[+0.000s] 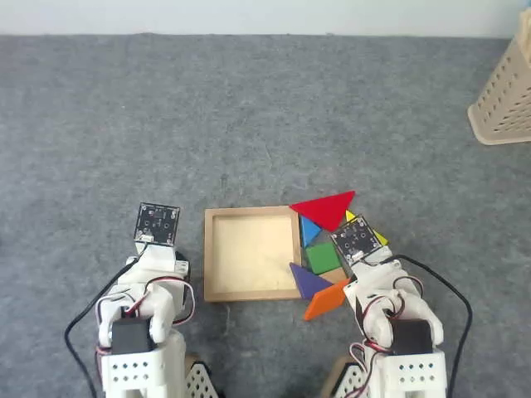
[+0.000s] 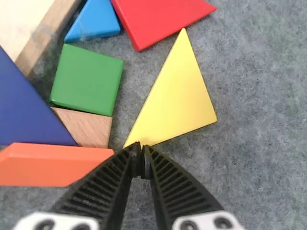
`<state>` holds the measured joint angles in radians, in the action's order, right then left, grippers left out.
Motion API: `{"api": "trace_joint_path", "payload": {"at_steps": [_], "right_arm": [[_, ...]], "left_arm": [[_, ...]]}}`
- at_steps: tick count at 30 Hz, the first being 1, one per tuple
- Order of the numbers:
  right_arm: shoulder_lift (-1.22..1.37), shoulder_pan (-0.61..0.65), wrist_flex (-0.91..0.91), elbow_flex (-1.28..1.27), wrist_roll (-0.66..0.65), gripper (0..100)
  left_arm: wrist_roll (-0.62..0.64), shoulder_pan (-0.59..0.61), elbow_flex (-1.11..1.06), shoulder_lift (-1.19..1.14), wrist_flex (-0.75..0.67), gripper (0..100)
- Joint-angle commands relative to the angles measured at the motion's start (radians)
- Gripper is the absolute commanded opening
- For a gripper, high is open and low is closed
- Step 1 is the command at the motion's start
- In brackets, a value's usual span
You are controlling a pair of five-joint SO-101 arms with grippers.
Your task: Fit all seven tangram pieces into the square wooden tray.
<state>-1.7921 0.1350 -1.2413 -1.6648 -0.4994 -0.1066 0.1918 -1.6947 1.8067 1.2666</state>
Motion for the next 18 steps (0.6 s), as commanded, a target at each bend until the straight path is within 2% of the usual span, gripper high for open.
{"api": "trace_joint_path", "payload": {"at_steps": [1, 18], "right_arm": [[-0.025, 0.01, -0.012, -0.02, -0.005, 0.8], [-0.025, 0.01, -0.004, -0.02, -0.009, 0.9]], "left_arm": [[0.008, -0.005, 0.008, 0.021, 0.0, 7], [0.008, -0.003, 0.008, 0.021, 0.0, 7]]}}
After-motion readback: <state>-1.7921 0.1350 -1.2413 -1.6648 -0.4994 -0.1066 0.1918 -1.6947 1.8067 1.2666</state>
